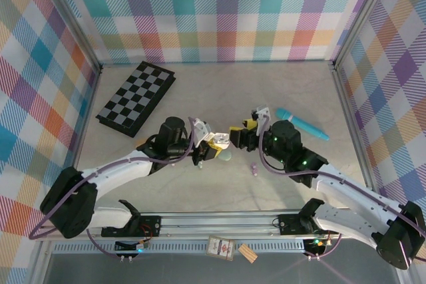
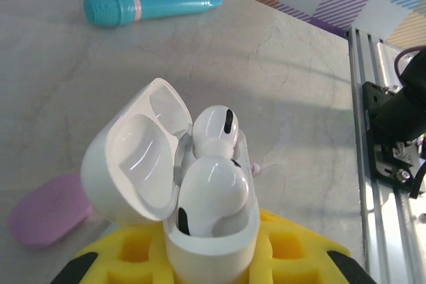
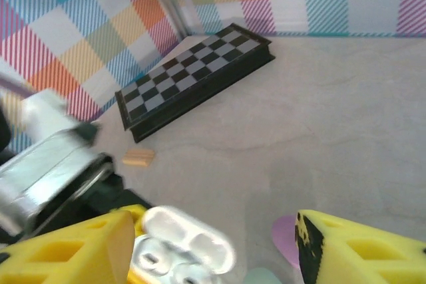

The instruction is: Insert the wireless bluetooth earbuds into the charging case

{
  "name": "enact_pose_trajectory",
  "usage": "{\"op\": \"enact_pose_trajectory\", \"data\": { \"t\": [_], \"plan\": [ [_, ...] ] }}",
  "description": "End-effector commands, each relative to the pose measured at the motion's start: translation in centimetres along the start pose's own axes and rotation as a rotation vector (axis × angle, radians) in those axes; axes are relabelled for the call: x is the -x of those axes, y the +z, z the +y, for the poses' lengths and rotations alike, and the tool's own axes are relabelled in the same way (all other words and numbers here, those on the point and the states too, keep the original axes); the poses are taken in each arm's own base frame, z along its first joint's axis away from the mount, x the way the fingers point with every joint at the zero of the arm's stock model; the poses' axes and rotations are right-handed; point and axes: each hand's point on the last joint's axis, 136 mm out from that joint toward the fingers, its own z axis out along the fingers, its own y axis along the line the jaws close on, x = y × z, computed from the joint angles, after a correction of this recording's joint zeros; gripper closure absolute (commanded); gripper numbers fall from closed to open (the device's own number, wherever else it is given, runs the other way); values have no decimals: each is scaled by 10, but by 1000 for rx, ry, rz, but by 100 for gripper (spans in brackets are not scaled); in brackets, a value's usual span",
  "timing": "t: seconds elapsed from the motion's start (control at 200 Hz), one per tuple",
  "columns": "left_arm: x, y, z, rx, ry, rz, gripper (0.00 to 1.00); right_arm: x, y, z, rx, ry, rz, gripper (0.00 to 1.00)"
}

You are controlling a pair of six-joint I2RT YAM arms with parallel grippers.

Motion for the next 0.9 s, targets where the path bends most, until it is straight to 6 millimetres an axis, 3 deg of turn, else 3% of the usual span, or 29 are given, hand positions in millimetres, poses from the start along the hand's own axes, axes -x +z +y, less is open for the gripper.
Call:
{"op": "enact_pose_trajectory", "data": {
  "t": [0.0, 0.29, 0.52, 0.7, 0.895],
  "plan": [
    [9, -15, -13, -3, 179, 5, 100, 4, 0, 0, 13, 87, 44, 30],
    [-1, -31, -20, -10, 351, 111, 100, -12, 29, 2, 23, 125, 242, 26],
    [7, -33, -19, 3, 364, 94, 100, -40, 44, 11, 105, 59, 389, 19],
    [13, -35, -19, 19, 363, 74, 100, -57, 43, 20, 177, 12, 475, 16],
    [8, -37, -18, 28, 352, 91, 100, -65, 21, 33, 274, -129, 496, 14]
  ]
}}
